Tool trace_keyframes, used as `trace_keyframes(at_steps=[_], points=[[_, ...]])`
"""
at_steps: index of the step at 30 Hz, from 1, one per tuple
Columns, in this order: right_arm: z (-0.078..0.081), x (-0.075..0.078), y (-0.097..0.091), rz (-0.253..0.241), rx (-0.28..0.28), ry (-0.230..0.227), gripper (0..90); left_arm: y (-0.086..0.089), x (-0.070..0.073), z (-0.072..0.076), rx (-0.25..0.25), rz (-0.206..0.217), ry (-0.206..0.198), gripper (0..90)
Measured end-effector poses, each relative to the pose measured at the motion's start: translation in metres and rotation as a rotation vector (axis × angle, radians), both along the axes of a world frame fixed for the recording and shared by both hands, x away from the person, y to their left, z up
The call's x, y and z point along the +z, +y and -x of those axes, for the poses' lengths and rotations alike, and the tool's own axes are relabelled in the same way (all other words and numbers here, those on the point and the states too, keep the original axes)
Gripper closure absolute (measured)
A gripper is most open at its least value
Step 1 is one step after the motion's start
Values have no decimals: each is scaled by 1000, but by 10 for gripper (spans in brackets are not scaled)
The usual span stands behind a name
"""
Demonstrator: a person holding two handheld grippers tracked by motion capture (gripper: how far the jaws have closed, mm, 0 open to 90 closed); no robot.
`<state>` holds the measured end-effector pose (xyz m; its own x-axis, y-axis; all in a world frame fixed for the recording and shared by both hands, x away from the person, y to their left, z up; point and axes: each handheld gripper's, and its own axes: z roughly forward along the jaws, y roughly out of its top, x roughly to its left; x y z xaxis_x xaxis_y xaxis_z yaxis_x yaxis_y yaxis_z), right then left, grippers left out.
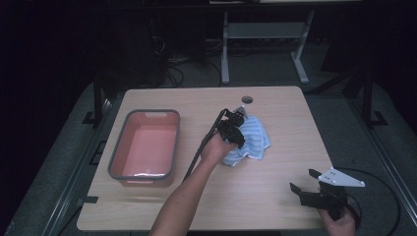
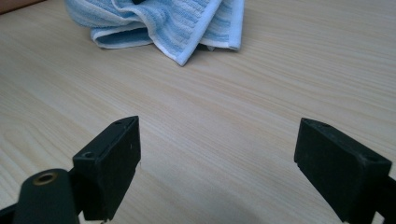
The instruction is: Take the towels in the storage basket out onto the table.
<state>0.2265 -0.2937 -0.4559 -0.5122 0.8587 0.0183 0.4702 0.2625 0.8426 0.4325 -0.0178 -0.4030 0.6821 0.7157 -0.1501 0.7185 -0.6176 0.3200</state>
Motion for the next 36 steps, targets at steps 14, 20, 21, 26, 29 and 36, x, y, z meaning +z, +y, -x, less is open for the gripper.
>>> trace_keyframes(at_steps=[14,20,21,26,29,36], points=[[0,1,0,4,-4,-1,141,4,9,1,17,82,-12,395],[-1,1,-1,2,-7,-1,141,5,11,3,3,103,-8,347],[-1,1,-1,3,-7,1,142,5,12,4,2,105,-8,347],[0,1,0,10,-5,-5,142,9,21,7,6,124,-28,317],[0,2,1,9,-4,-6,141,11,24,9,3,130,-43,300],[0,2,2,11,-4,0,141,17,29,17,-6,163,-62,295]])
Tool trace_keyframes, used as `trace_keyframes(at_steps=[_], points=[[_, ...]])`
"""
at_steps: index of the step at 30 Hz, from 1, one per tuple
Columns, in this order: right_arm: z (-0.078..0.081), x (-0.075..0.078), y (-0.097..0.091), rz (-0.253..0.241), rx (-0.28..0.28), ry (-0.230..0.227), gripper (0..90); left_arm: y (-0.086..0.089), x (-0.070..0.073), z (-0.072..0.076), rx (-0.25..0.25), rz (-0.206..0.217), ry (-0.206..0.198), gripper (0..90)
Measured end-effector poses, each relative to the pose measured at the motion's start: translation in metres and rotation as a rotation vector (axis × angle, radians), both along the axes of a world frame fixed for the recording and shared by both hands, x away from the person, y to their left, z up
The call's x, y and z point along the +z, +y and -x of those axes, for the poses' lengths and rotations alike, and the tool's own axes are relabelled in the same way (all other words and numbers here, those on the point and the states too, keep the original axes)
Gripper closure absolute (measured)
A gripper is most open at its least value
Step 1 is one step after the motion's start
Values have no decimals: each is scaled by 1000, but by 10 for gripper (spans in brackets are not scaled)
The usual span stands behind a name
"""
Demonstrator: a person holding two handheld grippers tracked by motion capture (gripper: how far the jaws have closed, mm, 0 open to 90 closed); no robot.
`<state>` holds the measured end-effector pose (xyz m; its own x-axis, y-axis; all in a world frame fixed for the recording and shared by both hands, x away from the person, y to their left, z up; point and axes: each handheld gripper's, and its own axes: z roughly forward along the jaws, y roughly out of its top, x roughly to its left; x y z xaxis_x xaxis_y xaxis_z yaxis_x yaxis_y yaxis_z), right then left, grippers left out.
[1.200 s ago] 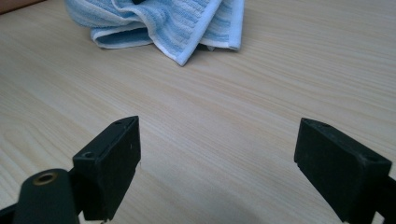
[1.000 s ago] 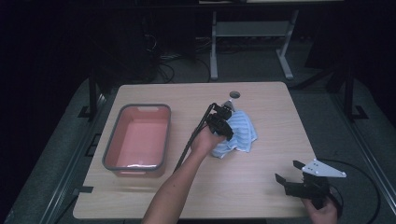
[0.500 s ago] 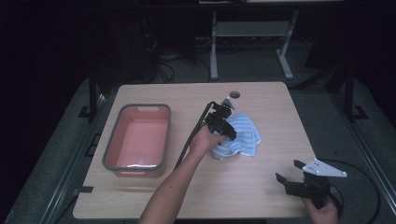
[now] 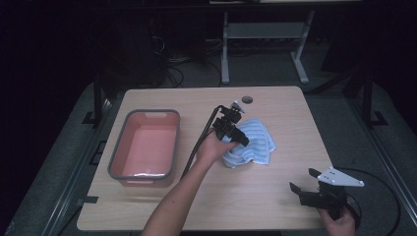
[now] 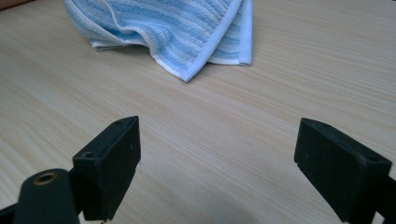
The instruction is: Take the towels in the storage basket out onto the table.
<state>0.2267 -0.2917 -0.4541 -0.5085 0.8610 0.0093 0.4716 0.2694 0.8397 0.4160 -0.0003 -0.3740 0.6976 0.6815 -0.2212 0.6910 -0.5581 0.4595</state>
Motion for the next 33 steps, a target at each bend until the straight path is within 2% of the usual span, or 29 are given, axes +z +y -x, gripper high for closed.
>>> trace_keyframes(at_steps=[3,8,13,25,30,33], points=[[0,0,-1,-1,0,-4,141,3,2,3,-3,17,-6,299],[0,0,0,1,1,-4,141,6,5,8,-22,15,-19,300],[-1,0,0,1,0,-4,142,8,6,12,-20,28,-25,299],[-1,0,1,5,-1,-1,142,22,7,20,-22,65,-20,295],[-2,-1,1,11,3,-1,141,29,7,25,-6,97,-22,291],[-2,-1,1,5,3,1,141,32,6,27,-15,93,-21,291]])
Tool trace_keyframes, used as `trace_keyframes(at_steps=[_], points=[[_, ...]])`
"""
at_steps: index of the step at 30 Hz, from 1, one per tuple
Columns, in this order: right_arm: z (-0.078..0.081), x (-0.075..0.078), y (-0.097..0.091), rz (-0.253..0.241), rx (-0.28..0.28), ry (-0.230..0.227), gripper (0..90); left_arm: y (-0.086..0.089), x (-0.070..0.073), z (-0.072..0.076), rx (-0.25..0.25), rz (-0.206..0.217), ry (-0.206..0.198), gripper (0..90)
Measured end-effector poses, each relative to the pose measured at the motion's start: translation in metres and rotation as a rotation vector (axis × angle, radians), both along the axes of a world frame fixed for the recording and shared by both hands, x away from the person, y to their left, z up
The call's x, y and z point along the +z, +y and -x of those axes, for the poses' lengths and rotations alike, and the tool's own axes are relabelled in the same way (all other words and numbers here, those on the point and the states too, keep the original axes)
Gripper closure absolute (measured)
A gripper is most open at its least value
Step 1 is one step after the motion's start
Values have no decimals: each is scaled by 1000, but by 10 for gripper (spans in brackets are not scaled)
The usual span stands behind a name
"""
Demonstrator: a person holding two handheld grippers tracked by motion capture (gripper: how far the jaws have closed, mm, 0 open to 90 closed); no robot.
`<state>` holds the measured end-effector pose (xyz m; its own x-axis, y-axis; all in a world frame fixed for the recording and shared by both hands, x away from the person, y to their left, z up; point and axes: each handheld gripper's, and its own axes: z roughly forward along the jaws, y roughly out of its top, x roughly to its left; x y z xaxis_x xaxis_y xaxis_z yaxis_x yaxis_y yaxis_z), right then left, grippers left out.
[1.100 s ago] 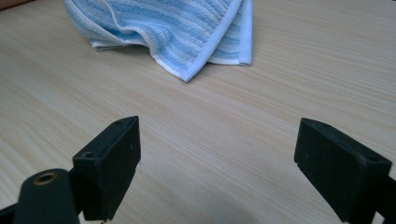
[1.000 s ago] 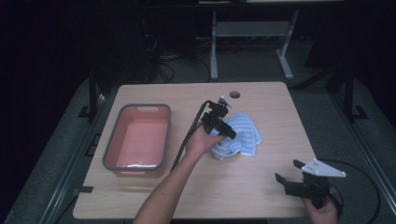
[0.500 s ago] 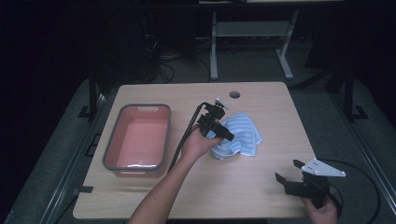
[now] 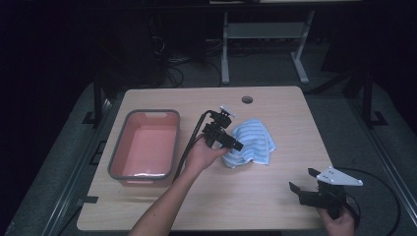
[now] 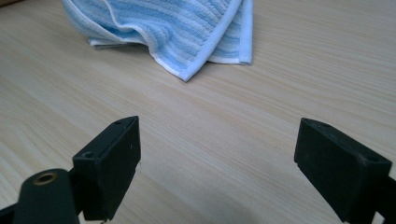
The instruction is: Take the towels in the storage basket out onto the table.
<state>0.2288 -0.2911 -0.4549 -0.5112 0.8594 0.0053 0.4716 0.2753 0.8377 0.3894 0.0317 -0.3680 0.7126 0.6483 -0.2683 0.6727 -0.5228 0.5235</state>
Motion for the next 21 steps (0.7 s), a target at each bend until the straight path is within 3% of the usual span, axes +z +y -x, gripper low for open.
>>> trace_keyframes(at_steps=[21], points=[[-2,-3,-1,14,-6,13,141,17,-7,14,6,29,2,291]])
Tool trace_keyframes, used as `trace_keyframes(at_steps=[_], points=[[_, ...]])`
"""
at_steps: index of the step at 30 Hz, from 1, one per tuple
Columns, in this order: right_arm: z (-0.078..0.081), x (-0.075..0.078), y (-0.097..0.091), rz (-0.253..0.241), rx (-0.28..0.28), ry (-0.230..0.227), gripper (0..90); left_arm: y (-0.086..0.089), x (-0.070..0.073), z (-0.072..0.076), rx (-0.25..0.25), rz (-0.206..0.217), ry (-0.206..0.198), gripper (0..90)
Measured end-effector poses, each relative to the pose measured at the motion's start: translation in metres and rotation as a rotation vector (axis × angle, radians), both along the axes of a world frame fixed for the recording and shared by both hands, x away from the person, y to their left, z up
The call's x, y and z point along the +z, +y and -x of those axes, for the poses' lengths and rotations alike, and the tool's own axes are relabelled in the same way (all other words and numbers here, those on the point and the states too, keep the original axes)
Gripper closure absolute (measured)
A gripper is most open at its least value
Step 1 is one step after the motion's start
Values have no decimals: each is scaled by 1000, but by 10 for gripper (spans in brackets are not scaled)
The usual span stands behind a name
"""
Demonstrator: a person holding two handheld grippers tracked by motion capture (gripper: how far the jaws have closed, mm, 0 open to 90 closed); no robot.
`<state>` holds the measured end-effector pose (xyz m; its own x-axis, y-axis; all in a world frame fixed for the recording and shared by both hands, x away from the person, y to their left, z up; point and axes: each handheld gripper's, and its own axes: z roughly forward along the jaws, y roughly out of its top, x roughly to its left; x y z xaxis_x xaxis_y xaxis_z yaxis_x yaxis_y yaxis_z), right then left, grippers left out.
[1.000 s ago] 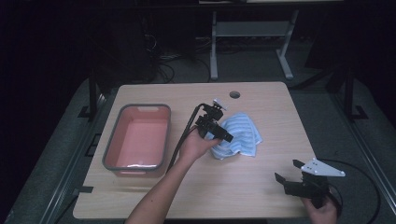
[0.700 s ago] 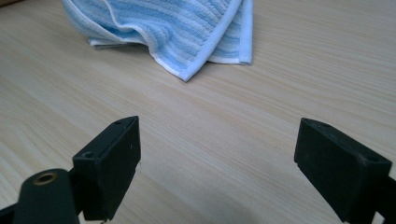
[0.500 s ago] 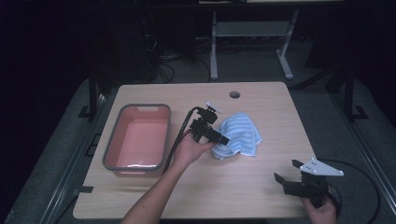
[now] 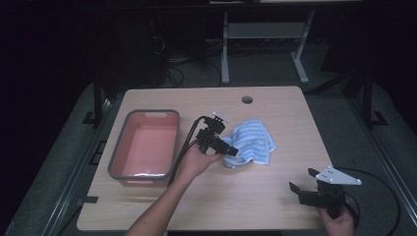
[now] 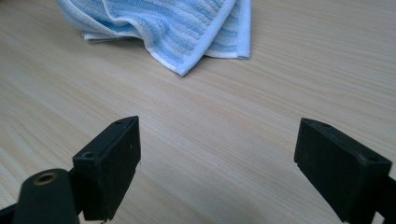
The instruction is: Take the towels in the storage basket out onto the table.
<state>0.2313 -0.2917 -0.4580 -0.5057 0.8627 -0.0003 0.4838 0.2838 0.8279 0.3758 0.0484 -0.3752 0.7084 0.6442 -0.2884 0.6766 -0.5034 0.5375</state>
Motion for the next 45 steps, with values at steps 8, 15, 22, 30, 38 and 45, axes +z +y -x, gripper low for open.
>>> trace_keyframes(at_steps=[8,15,22,30,38,45], points=[[-1,-1,0,2,0,4,141,7,-6,4,-1,13,8,289],[0,-1,0,3,-2,7,141,12,-11,8,0,20,13,287],[-1,-2,1,4,0,10,142,18,-15,14,-4,38,19,288],[-1,-3,3,6,1,16,141,24,-18,18,1,45,18,287],[-2,-3,2,9,0,17,142,28,-22,25,-2,43,17,285],[-2,-3,3,11,-1,17,141,31,-26,31,0,48,18,284]])
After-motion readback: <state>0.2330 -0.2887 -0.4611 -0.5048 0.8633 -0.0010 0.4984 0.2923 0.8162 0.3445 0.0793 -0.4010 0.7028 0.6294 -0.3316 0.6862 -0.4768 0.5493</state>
